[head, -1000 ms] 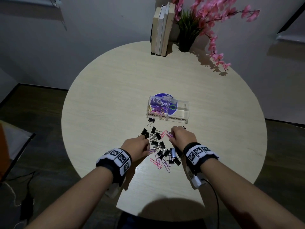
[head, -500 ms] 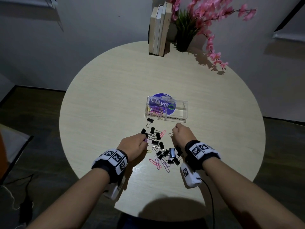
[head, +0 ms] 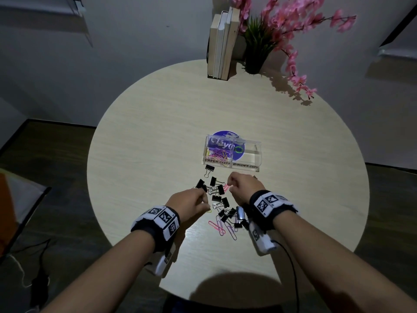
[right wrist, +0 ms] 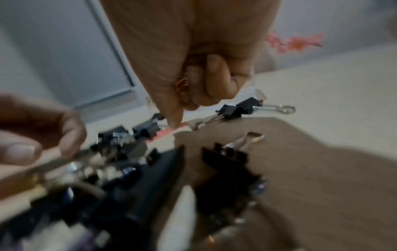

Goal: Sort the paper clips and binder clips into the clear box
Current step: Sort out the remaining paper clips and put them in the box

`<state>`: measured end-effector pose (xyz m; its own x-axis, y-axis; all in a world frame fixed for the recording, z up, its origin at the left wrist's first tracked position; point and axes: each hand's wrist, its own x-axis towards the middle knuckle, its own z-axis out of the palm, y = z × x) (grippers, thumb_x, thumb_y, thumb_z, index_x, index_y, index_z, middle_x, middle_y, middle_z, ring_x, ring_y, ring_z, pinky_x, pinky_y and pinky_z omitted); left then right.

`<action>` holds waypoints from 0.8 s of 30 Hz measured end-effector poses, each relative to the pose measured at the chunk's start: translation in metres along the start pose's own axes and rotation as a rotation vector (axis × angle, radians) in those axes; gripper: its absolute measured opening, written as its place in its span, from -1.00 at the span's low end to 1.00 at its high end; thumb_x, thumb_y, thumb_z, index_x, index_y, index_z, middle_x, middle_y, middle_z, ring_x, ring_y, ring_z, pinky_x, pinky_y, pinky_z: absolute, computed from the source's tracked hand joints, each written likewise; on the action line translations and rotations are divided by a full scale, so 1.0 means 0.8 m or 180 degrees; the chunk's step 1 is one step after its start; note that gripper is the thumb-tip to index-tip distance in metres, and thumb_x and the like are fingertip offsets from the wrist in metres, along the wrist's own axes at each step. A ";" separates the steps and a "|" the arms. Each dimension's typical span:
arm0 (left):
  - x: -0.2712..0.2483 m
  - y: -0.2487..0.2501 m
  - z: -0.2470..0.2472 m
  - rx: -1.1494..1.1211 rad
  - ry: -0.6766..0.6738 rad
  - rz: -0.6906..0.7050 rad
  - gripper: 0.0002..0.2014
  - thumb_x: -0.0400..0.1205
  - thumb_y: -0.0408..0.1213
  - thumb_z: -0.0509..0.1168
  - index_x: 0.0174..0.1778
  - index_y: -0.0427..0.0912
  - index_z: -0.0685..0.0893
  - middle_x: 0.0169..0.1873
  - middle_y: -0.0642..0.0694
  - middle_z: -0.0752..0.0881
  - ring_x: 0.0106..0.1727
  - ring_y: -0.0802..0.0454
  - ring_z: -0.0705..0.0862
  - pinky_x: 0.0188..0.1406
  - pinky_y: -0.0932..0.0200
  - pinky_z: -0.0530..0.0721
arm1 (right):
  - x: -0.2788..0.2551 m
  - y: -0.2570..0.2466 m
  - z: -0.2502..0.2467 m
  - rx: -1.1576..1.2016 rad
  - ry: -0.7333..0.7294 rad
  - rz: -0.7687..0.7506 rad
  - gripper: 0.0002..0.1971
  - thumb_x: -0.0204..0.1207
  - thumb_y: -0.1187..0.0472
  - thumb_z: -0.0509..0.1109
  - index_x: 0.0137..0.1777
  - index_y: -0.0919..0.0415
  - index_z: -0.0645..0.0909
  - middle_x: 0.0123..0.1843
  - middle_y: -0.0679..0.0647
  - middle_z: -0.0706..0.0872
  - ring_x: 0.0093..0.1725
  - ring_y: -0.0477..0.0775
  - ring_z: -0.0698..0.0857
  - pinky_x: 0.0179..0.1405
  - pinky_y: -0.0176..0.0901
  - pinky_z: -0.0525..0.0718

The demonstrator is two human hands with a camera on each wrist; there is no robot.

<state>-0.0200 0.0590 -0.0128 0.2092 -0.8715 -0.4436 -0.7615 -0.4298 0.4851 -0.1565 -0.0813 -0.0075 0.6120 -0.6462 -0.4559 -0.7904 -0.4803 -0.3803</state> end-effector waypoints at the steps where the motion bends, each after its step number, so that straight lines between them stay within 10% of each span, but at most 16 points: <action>1: 0.000 0.001 0.001 0.0215 -0.0090 0.0020 -0.74 0.60 -0.01 0.30 0.12 -0.05 0.61 0.07 -0.04 0.74 0.12 -0.07 0.69 -0.04 0.12 0.56 | 0.001 -0.001 0.000 -0.0373 -0.0085 -0.0122 -0.79 0.54 0.28 0.23 0.14 0.11 0.55 0.13 0.11 0.72 0.15 0.22 0.67 0.04 -0.02 0.62; 16: 0.009 0.007 -0.003 0.0695 -0.0014 0.0382 -0.91 0.64 -0.14 0.21 -0.18 0.01 0.51 -0.01 -0.06 0.76 0.06 -0.09 0.70 -0.01 0.03 0.64 | 0.004 -0.006 0.005 -0.0821 -0.0017 -0.0511 -0.78 0.59 0.06 0.28 0.12 0.17 0.56 0.22 0.12 0.54 0.03 0.26 0.69 -0.10 -0.02 0.59; 20: 0.006 0.011 -0.006 0.0656 -0.0135 0.0305 -0.76 0.71 -0.18 0.10 0.21 -0.06 0.59 0.19 -0.06 0.72 0.23 -0.09 0.66 0.12 0.05 0.61 | 0.004 -0.006 0.006 -0.0888 -0.0081 -0.0411 -0.74 0.65 0.04 0.20 0.10 0.24 0.54 0.18 0.17 0.61 0.07 0.28 0.69 -0.05 0.03 0.60; 24: -0.002 0.015 -0.006 0.0508 -0.0109 0.0238 -0.75 0.70 -0.20 0.02 0.11 -0.16 0.58 0.07 -0.15 0.76 0.12 -0.20 0.69 0.08 -0.04 0.62 | -0.007 -0.002 -0.005 -0.0737 0.0072 -0.0238 -0.76 0.68 0.12 0.07 0.18 0.24 0.43 -0.10 0.24 0.72 -0.20 0.26 0.62 -0.24 -0.08 0.43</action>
<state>-0.0267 0.0537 -0.0027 0.1292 -0.8899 -0.4376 -0.8625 -0.3186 0.3933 -0.1591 -0.0790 -0.0013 0.6704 -0.6157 -0.4141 -0.7296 -0.6487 -0.2166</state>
